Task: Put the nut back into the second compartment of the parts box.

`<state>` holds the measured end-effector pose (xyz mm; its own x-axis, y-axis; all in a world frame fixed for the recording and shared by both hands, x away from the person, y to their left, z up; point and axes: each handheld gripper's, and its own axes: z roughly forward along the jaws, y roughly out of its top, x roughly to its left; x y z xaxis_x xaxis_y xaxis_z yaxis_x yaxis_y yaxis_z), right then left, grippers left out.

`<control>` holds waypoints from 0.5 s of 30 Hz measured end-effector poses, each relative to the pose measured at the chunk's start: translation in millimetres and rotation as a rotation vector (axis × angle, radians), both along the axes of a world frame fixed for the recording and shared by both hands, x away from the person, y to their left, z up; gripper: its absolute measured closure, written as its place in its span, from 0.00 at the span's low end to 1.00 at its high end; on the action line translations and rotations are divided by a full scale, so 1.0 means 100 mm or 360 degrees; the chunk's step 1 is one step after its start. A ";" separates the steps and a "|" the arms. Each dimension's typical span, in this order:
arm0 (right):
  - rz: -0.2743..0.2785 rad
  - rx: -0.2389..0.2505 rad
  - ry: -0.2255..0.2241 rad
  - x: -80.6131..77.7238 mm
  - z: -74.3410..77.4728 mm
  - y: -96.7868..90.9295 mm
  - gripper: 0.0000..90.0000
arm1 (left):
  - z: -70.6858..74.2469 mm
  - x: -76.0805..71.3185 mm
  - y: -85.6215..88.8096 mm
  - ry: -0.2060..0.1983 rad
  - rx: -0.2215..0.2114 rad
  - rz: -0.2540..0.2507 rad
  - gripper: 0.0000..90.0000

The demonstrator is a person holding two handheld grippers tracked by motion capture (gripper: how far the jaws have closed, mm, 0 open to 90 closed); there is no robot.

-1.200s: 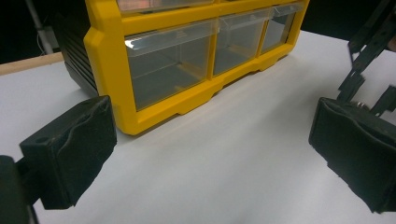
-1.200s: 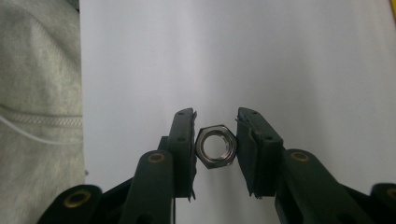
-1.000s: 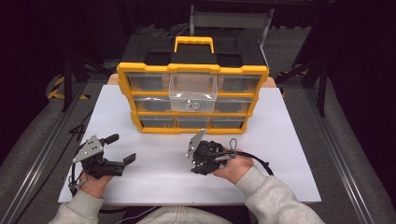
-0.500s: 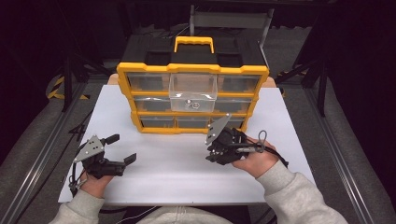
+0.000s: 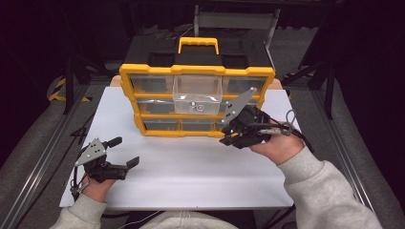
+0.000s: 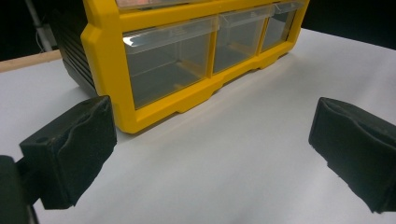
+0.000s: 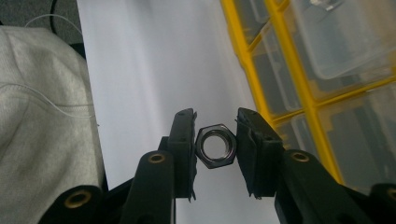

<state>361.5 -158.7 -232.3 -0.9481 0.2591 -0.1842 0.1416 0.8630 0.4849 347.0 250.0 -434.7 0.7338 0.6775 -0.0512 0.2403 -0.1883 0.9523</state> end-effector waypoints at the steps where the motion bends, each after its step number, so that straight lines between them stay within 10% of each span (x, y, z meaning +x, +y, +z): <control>1: -0.0006 0.0008 -0.0006 0.01 0.05 -0.01 0.76 | 0.00 0.00 0.00 0.0000 0.0000 0.0001 0.02; 15: -0.0041 0.0054 -0.0072 0.17 0.69 -0.05 0.76 | 0.00 0.00 0.00 0.0000 0.0001 0.0000 0.02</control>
<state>378.6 -163.3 -162.9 -0.9320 0.2899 -0.2174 0.1407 0.8424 0.5201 347.0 250.5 -434.5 0.7340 0.6773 -0.0507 0.2403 -0.1890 0.9521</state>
